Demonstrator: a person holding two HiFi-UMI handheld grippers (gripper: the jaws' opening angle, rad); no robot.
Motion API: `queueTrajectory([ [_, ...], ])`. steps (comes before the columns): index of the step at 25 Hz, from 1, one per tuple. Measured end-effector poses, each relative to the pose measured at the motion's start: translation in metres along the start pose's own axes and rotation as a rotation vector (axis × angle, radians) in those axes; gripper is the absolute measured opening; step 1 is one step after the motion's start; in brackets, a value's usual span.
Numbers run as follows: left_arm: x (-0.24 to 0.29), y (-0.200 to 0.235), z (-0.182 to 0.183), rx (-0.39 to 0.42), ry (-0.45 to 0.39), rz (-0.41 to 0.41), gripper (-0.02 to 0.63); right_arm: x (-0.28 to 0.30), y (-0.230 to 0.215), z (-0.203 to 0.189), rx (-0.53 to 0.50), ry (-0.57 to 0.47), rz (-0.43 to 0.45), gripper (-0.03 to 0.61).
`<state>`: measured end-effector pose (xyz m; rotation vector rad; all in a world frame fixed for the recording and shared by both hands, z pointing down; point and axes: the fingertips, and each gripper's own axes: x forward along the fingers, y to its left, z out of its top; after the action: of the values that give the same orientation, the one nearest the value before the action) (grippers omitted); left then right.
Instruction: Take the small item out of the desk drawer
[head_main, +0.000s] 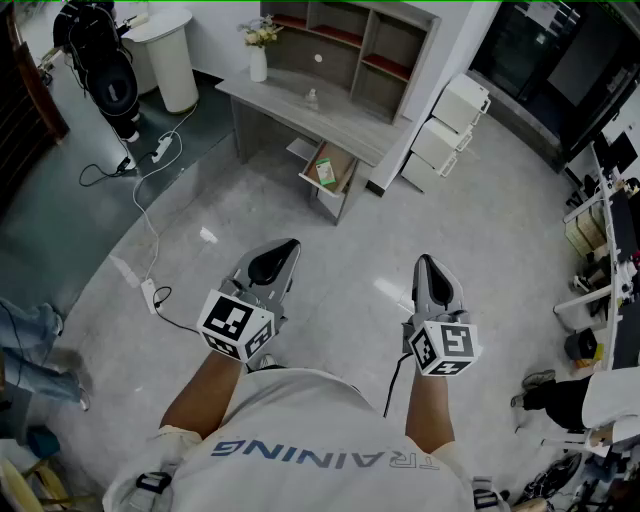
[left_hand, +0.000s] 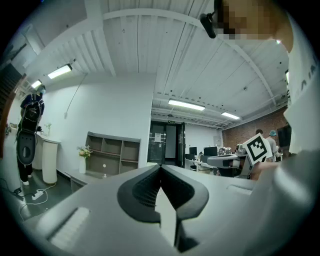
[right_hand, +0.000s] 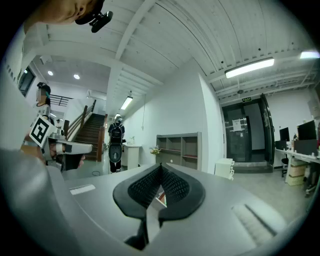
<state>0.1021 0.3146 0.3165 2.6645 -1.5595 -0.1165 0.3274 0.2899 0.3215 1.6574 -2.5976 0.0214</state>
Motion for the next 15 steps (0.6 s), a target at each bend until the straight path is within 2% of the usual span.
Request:
queueTrajectory([
  [5,-0.001,0.008,-0.002,-0.006,0.015,-0.002,0.002,-0.003,-0.015,-0.001,0.010,0.003,-0.052,0.015],
  [15,0.000,0.012,-0.005,-0.019,0.026,-0.009,0.002,0.004,-0.005,-0.004,0.001,0.013,-0.043,0.015],
])
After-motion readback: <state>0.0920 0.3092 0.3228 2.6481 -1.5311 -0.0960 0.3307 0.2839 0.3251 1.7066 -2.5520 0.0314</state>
